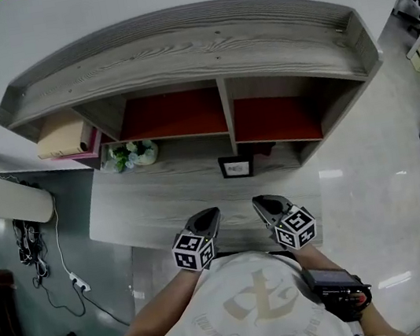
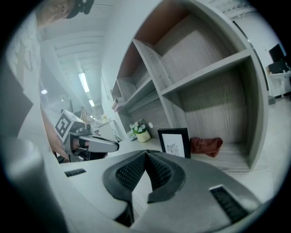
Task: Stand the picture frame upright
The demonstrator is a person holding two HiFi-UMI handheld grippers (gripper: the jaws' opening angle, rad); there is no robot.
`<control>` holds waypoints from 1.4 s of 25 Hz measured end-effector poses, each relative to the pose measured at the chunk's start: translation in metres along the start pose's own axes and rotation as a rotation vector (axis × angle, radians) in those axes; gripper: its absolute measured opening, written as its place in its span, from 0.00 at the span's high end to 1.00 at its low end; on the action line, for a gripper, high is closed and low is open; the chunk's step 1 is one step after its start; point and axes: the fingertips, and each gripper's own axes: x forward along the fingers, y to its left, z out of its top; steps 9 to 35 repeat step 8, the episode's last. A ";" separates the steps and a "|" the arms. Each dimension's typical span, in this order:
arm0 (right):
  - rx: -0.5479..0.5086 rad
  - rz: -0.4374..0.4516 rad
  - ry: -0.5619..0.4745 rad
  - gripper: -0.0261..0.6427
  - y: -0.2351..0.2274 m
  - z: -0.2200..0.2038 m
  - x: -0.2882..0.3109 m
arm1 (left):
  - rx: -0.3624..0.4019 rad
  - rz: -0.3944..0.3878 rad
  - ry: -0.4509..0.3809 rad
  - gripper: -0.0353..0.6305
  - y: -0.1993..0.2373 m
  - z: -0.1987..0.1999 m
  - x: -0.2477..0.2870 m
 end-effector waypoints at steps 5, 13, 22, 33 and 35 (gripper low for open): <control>0.014 -0.021 -0.015 0.96 -0.006 0.001 -0.008 | 0.002 -0.008 0.005 0.93 -0.006 0.001 0.005; 0.025 -0.029 -0.023 0.96 -0.008 0.002 -0.012 | 0.015 -0.016 0.001 0.93 -0.012 0.005 0.008; 0.025 -0.029 -0.023 0.96 -0.008 0.002 -0.012 | 0.015 -0.016 0.001 0.93 -0.012 0.005 0.008; 0.025 -0.029 -0.023 0.96 -0.008 0.002 -0.012 | 0.015 -0.016 0.001 0.93 -0.012 0.005 0.008; 0.025 -0.029 -0.023 0.96 -0.008 0.002 -0.012 | 0.015 -0.016 0.001 0.93 -0.012 0.005 0.008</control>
